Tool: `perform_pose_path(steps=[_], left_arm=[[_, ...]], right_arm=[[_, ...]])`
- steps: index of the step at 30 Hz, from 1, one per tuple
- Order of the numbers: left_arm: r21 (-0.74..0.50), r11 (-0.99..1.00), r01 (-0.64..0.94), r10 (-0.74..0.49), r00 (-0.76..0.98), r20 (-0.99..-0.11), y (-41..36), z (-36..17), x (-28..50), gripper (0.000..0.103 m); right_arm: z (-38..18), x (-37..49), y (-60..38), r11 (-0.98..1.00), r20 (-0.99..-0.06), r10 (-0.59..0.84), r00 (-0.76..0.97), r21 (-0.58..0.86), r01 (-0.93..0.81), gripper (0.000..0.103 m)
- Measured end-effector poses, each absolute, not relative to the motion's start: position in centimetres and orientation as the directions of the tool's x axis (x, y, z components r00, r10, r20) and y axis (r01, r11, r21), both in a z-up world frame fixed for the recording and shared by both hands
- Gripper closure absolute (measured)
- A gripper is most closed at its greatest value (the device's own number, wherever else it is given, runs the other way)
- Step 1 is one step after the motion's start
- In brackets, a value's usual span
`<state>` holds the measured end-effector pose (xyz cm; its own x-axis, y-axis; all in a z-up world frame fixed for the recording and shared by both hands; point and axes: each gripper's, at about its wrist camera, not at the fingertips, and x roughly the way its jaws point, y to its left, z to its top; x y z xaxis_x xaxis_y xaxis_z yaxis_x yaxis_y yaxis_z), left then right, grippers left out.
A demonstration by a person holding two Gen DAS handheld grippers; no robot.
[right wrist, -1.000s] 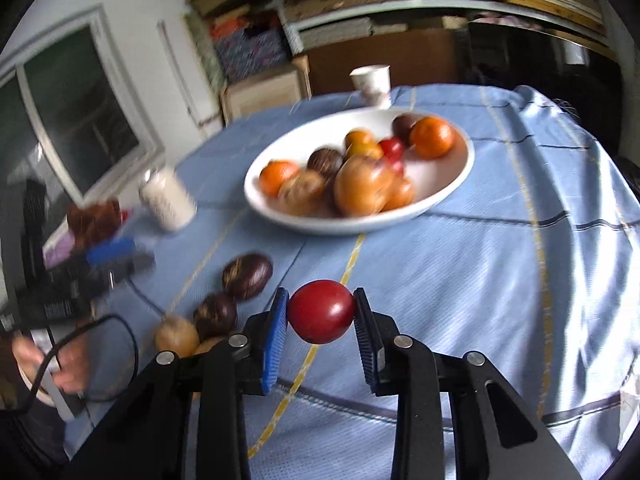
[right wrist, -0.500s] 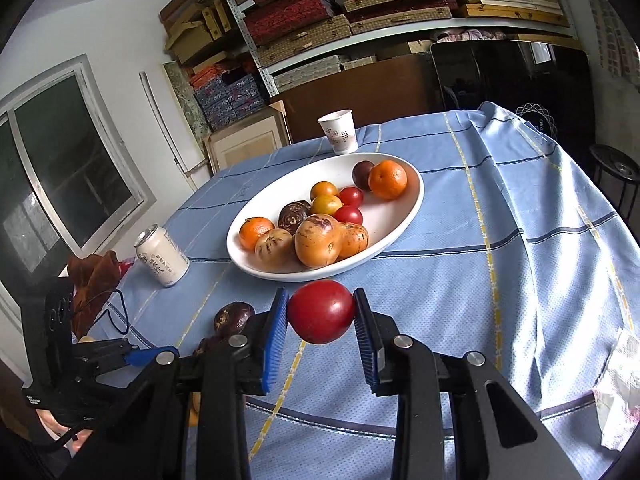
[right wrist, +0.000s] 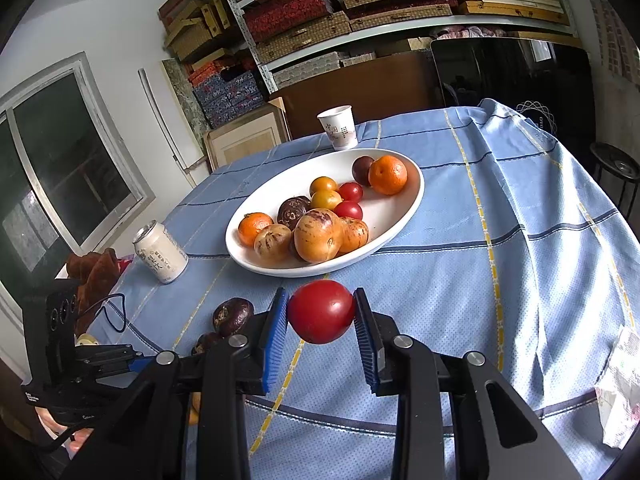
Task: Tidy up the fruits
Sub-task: 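Grasp a pale brown round fruit with the left gripper while the right holds the tomato, then carry the tomato and pale brown fruit onto the plate and release both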
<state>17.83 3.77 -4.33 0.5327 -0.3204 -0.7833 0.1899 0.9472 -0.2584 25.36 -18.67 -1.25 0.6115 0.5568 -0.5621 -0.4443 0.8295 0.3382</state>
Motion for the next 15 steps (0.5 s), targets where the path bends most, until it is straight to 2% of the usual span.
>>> perform_pose_path(steps=[8, 13, 15], left_arm=[[-0.237, 0.959, 0.158, -0.284, 0.604, -0.745, 4.7, -3.1, 17.1, 0.061], [-0.116, 0.985, 0.126, -0.171, 0.677, -0.716, 4.6, -2.0, 16.2, 0.061], [-0.097, 0.986, 0.134, -0.164, 0.691, -0.704, 4.7, -0.9, 16.2, 0.061]], right_arm=[[-1.3, 24.8, -17.7, 0.828, -0.564, 0.555, 0.612, 0.303, -0.472, 0.070], [-1.4, 23.8, -16.7, 0.822, -0.549, 0.554, 0.626, 0.242, -0.515, 0.070], [-1.4, 23.6, -16.2, 0.819, -0.544, 0.554, 0.631, 0.220, -0.530, 0.070]])
